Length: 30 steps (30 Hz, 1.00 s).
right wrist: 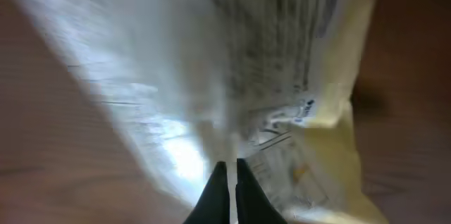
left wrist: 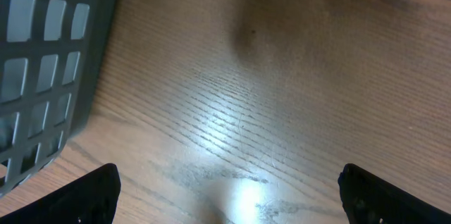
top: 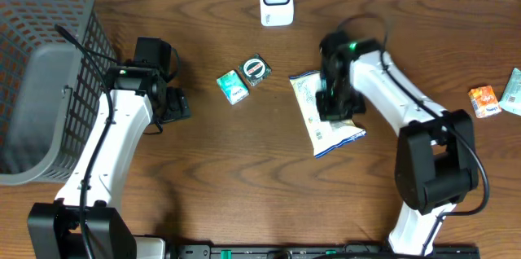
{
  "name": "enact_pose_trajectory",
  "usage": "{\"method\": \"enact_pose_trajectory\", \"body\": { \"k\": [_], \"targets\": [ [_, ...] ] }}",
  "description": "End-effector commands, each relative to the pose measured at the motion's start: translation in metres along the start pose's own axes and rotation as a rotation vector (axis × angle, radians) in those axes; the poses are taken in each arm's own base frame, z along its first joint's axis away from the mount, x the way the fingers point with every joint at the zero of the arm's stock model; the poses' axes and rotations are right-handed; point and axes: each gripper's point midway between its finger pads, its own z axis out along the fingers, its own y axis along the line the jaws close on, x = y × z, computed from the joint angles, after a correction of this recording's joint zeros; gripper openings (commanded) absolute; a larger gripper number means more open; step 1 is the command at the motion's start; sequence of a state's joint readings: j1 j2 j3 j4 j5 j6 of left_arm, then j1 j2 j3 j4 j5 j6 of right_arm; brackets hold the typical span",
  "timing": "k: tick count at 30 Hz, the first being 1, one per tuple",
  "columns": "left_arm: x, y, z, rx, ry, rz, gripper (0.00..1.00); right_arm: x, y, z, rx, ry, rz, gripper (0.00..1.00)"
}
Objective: Scan the item barcode
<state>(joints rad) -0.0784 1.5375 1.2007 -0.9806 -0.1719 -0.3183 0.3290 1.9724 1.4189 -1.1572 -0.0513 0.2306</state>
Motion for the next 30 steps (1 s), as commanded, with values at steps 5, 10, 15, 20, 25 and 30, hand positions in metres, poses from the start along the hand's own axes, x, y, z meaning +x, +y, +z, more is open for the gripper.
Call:
{"method": "enact_pose_trajectory", "body": {
  "k": [5,10,15,20,25,30],
  "targets": [
    [0.000,0.005,0.001,-0.022,-0.001,-0.015,0.98,0.006,-0.043,0.010,0.193,-0.011,0.146,0.07],
    [0.000,0.005,0.001,-0.022,-0.001,-0.015,0.98,-0.011,-0.053,-0.020,0.154,-0.045,0.191,0.48],
    [0.000,0.005,0.001,-0.022,-0.001,-0.015,0.98,-0.037,-0.048,-0.041,-0.024,-0.108,0.122,0.99],
    [0.000,0.005,0.001,-0.022,-0.001,-0.015,0.98,-0.043,-0.039,-0.044,-0.308,-0.123,0.059,0.99],
    [0.000,0.005,0.001,-0.022,-0.001,-0.015,0.98,-0.040,-0.025,-0.028,-0.489,-0.141,0.005,0.99],
    [0.000,0.005,0.001,-0.022,-0.002,-0.015,0.98,-0.034,-0.017,0.003,-0.495,-0.139,0.011,0.99]
  ]
}}
